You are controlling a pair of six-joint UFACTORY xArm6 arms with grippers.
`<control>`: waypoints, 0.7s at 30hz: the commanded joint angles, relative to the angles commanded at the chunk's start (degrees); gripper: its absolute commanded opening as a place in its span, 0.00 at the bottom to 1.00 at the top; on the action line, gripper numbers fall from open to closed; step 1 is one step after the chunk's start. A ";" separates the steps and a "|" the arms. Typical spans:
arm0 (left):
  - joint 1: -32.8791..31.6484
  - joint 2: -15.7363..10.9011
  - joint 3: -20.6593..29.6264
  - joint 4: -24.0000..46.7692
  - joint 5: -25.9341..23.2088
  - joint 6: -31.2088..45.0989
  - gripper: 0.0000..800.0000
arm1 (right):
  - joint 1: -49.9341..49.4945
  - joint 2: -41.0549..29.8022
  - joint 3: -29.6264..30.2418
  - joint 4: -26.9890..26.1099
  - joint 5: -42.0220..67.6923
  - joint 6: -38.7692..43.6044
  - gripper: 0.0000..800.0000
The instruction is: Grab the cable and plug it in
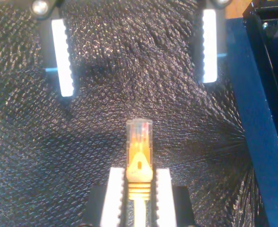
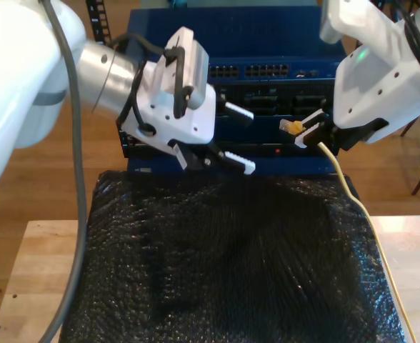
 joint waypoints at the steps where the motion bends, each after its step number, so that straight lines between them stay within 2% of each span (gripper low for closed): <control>1: 0.00 0.00 -0.18 -0.26 0.09 0.00 1.00 | 0.00 0.00 0.00 0.00 0.00 0.00 0.01; 8: 0.09 -0.09 -0.97 -3.25 3.16 -0.09 1.00 | 0.18 0.00 0.18 0.00 -0.09 0.00 0.01; 14: 0.35 0.00 -1.05 -6.86 8.44 -0.53 1.00 | 0.26 0.09 0.26 0.09 -0.35 0.09 0.01; 21: 0.35 0.00 -1.14 -6.95 8.62 -2.11 0.99 | 0.35 0.09 0.09 0.09 -0.53 0.18 0.01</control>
